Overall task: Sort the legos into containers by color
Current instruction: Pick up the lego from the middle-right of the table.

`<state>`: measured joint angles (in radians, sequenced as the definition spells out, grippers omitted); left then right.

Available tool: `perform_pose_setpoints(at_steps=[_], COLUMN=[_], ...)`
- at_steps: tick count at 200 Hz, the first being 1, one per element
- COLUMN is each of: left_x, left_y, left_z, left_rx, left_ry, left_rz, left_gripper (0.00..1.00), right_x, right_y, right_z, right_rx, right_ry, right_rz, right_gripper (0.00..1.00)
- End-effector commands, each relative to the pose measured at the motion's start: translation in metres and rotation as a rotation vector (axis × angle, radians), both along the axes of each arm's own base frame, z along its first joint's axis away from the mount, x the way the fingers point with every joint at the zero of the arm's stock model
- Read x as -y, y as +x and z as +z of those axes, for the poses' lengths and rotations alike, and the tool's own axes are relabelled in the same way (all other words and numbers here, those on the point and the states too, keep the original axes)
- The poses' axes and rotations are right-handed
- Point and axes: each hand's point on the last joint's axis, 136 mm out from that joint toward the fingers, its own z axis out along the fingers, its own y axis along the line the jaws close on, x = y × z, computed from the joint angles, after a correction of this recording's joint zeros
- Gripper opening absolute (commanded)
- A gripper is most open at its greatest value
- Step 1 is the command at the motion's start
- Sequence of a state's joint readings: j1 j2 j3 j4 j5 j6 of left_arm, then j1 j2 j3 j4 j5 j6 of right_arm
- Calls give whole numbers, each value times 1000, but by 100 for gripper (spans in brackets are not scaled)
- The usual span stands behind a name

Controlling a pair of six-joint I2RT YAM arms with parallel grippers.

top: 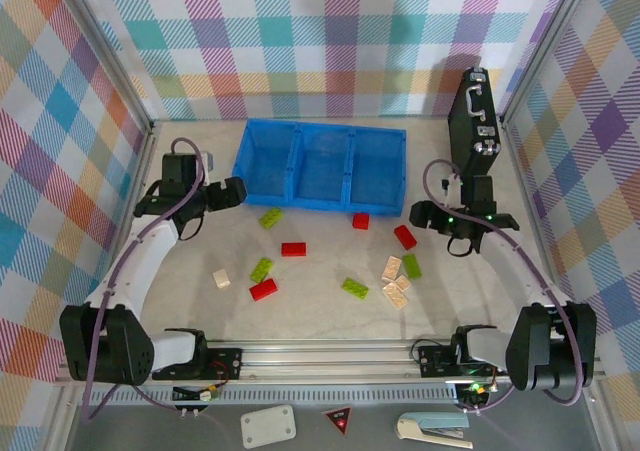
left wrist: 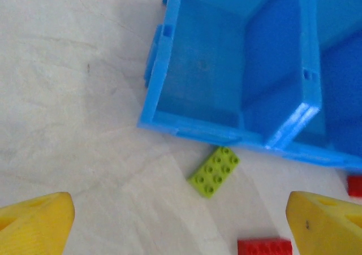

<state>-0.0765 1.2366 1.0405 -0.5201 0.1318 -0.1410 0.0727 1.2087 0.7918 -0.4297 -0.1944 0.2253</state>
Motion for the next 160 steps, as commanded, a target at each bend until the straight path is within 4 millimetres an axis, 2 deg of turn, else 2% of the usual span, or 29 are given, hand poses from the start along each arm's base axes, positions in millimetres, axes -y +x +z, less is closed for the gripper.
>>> perform_pose_setpoints(at_steps=[1,20,60,91,160], left_x=[1,1,4,5,3], left_y=[-33,-33,-29,-27,-28], left_z=[7,8,-6,-6,-6], left_rx=[-91,-46,-1,-3,7], left_ry=[48,91,101,102,112], left_rz=[-69,-116,-161,-168,-164], left_gripper=[96,96,97,97,97], right_x=[-10,-17,-25,-22,-22], right_y=[-14,-13,-7,-1,5], right_z=[-11,-21,-45,-59,-85], right_rx=[-93,-126,-192,-220,-282], right_ry=[-29,-82,-233,-323,-374], right_rz=[51,86,135,135,168], right_gripper=[76,71,64,63,59])
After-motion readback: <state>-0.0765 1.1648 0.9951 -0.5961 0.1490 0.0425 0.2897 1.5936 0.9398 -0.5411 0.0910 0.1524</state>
